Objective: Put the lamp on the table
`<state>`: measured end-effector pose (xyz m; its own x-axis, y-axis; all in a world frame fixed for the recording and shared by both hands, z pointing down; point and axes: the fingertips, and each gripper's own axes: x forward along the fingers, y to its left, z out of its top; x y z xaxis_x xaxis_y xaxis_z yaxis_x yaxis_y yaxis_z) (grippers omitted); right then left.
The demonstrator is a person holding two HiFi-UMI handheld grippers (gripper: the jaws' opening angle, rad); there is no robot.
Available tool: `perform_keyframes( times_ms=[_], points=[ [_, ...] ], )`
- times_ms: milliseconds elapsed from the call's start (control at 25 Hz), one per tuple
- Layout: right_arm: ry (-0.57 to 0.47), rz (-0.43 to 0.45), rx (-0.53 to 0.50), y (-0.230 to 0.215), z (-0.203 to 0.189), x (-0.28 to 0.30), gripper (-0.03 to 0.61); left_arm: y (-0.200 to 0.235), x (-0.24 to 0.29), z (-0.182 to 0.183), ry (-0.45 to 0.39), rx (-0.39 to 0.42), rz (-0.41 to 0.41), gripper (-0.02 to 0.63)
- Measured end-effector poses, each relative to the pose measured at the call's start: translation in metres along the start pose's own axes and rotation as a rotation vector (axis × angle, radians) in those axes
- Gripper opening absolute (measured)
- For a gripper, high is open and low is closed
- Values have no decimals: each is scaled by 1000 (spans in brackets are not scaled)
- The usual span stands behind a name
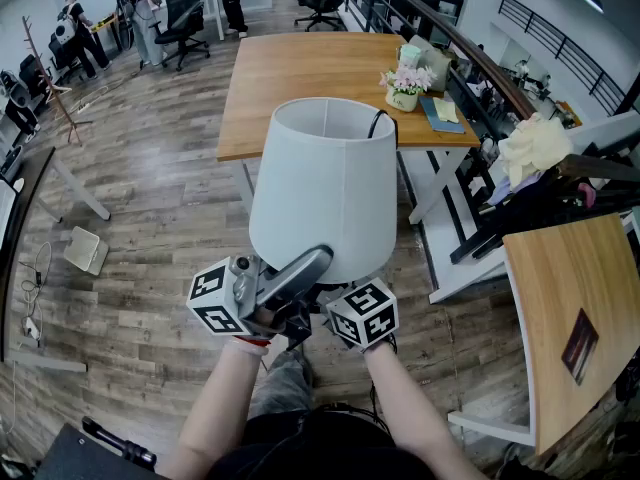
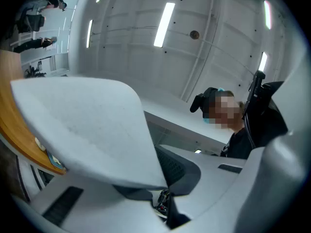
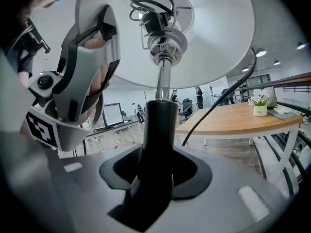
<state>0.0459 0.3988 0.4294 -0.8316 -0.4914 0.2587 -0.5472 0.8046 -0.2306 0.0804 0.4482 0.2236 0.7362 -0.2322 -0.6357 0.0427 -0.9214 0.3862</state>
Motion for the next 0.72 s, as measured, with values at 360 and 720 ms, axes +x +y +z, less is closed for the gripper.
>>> perform_keyframes(
  times_ms=[360,720],
  points=[
    [11,-19,12,-66,41,92,175,103,-7,67,-1,-32,0,12],
    [8,-75,30,-126,66,161,175,189,-16,113,8,-71,-44,12]
  ],
)
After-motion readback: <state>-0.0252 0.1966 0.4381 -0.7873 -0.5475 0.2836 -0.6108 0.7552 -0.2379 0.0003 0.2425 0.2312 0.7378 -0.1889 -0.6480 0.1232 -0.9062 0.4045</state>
